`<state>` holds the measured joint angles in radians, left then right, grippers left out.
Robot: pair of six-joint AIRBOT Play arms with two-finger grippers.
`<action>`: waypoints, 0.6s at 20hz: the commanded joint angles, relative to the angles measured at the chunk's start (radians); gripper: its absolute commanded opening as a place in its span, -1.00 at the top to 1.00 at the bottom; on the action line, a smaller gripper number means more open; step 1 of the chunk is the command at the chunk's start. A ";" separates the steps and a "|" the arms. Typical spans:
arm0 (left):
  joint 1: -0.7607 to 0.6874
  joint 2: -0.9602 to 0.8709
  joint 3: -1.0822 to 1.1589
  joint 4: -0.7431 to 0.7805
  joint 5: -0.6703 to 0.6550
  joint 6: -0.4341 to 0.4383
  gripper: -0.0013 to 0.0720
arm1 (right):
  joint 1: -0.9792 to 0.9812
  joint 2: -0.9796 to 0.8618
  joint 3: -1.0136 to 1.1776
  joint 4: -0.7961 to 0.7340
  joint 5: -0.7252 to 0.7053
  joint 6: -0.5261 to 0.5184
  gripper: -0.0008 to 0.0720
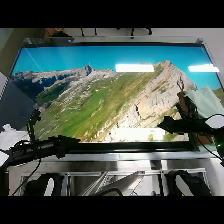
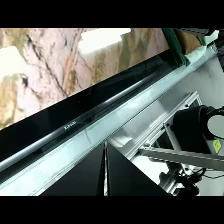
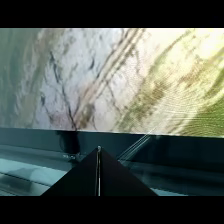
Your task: Fold the shirts.
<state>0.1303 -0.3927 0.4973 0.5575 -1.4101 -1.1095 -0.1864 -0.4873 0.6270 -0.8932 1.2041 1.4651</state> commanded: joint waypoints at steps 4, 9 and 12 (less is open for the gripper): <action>0.002 0.004 0.042 0.173 0.025 -0.071 0.93 | 0.001 0.001 -0.001 0.000 0.000 0.000 0.93; 0.002 0.004 0.205 1.150 0.028 -0.431 0.92 | 0.001 0.001 -0.001 0.000 0.000 0.000 0.93; 0.002 -0.022 0.159 1.419 0.114 -0.494 -0.96 | 0.001 0.001 -0.001 -0.001 0.000 0.000 0.93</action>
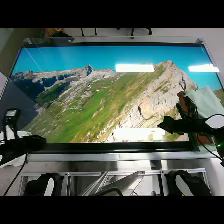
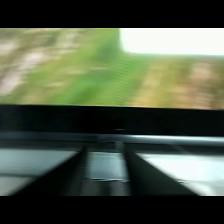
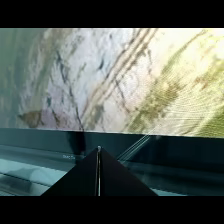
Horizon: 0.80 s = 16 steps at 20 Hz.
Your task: Fold the shirts.
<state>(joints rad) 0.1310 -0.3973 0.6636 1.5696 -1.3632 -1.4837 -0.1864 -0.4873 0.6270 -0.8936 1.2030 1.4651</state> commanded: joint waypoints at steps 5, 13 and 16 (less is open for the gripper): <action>0.003 -0.234 -0.156 0.504 0.227 -0.216 -0.92 | 0.001 0.001 -0.001 0.000 0.001 0.000 0.93; 0.252 -0.694 -0.061 0.568 0.373 -0.296 -0.92 | 0.001 0.001 -0.001 0.000 0.000 0.000 0.93; 0.285 -0.811 0.027 0.552 0.329 -0.272 0.09 | 0.001 0.001 -0.001 0.000 -0.021 0.000 0.93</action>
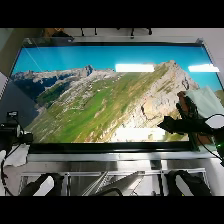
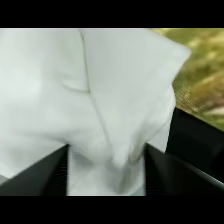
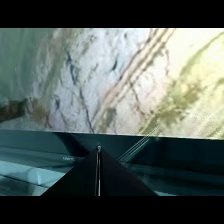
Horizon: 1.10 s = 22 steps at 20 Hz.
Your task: Fold the shirts.
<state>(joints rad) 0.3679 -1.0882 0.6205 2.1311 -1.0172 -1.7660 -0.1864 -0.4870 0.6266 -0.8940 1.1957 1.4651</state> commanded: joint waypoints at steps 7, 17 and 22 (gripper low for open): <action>-0.076 -0.161 0.299 -0.022 -0.183 0.113 0.93 | 0.001 0.000 0.000 0.000 -0.013 0.000 0.93; -0.587 0.104 0.681 -0.630 -0.187 0.153 0.93 | 0.001 0.000 0.000 0.000 -0.014 0.000 0.93; -0.792 0.103 0.500 -0.667 -0.003 0.099 0.92 | 0.001 0.000 0.000 0.000 -0.014 0.000 0.93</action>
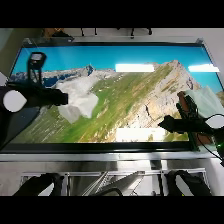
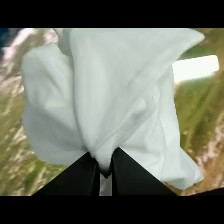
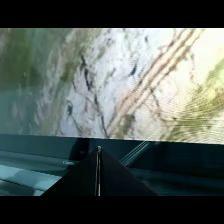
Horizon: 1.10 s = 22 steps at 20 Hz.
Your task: Fold the shirts.
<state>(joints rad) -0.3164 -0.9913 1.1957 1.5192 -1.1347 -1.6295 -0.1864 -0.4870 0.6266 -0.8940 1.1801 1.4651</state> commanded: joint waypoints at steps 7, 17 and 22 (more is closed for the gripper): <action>-0.051 -0.012 -0.117 -0.133 0.122 -0.073 -0.94 | 0.001 -0.001 0.000 0.020 -0.014 0.000 0.93; 0.297 0.254 -0.667 -0.433 0.141 0.090 -0.94 | 0.002 -0.082 0.000 0.237 -0.039 -0.231 -0.22; 0.262 0.117 -0.797 -0.649 0.354 0.187 -0.94 | 0.014 -0.246 0.000 0.551 -0.156 -0.508 -0.22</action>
<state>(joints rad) -0.0467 -0.8116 0.4706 1.0180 -0.9012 -1.5074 -0.1814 -0.6460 0.6266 -0.5373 1.0809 1.1370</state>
